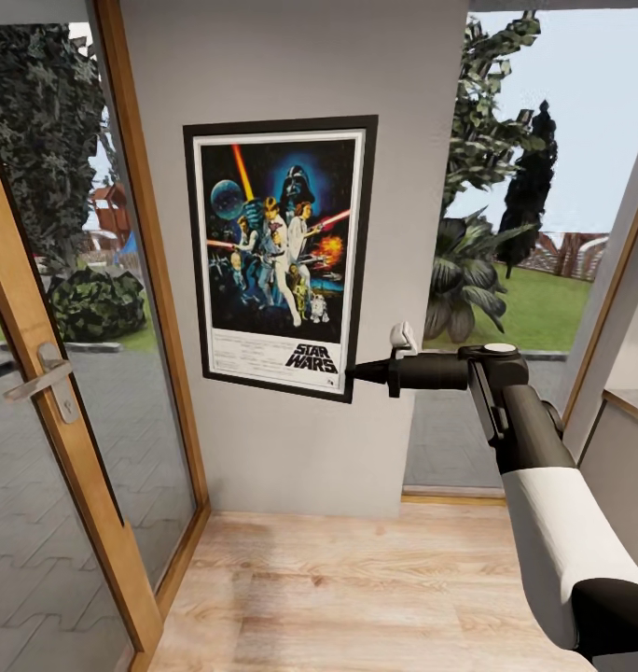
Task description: Pick up the poster from the kitchen countertop and hang it on one of the wall nails in the kitchen.
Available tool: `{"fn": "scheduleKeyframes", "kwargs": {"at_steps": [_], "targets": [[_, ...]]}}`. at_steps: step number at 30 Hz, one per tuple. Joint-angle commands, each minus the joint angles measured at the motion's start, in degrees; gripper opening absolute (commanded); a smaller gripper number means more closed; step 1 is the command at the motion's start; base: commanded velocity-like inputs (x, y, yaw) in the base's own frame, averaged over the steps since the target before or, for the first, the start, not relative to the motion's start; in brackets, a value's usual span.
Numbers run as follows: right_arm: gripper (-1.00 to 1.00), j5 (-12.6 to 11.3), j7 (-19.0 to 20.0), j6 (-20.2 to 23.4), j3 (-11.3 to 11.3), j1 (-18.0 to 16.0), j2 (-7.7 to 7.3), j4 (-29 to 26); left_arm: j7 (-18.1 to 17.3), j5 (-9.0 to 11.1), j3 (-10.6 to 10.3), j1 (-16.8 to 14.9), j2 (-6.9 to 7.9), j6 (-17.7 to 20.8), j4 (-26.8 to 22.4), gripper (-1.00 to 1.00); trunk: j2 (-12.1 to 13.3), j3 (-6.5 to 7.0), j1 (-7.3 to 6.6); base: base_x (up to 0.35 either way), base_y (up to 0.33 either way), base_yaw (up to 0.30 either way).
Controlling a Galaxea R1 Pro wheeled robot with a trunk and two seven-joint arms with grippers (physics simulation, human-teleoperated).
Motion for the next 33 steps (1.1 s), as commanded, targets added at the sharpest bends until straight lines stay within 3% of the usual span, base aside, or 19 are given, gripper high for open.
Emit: {"fn": "scheduleKeyframes", "kwargs": {"at_steps": [1, 22, 33], "targets": [[-1.0, 0.35, 0.46, 0.68, -0.04, -0.02, 0.03, -0.03, -0.33, -0.05, 0.2, 0.02, -0.03, -0.06, -0.04, 1.0, -0.03, -0.01, 0.02, 0.051, 0.0, 0.0], [-1.0, 0.33, 0.46, 0.68, -0.08, -0.02, 0.01, -0.01, -0.32, 0.0, 0.21, 0.02, -0.03, -0.24, -0.04, 1.0, -0.03, -0.01, 0.02, 0.218, 0.141, 0.0], [-1.0, 0.29, 0.46, 0.64, -0.07, -0.02, 0.01, -0.06, -0.32, -0.02, 0.21, 0.02, -0.03, -0.16, -0.04, 1.0, -0.03, -0.01, 0.02, 0.188, 0.033, 0.0]]}}
